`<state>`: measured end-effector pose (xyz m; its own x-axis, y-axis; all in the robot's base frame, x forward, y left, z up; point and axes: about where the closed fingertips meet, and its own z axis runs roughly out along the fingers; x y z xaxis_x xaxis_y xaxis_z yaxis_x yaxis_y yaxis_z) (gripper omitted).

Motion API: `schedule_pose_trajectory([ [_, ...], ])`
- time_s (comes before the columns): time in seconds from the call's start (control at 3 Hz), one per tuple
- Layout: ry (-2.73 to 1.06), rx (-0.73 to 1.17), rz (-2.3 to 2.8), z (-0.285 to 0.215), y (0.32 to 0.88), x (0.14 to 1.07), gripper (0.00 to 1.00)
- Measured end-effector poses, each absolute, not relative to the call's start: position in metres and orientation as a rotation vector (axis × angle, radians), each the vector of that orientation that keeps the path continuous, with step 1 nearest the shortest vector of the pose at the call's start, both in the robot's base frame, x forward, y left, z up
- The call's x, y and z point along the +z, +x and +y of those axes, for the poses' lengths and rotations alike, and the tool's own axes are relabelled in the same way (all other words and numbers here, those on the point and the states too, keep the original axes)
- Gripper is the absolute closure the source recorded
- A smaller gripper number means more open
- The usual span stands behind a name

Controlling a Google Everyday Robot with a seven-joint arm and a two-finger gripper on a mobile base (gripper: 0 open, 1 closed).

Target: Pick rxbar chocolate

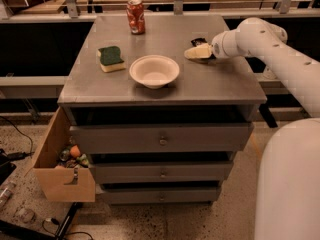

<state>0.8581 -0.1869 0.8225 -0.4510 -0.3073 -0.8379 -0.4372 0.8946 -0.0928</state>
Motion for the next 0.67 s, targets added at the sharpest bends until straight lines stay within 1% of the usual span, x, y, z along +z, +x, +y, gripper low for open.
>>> schedule_pose_trajectory([
  [0.67,-0.536,0.167,2.075,-0.1869,0.8581,0.8353,0.62],
])
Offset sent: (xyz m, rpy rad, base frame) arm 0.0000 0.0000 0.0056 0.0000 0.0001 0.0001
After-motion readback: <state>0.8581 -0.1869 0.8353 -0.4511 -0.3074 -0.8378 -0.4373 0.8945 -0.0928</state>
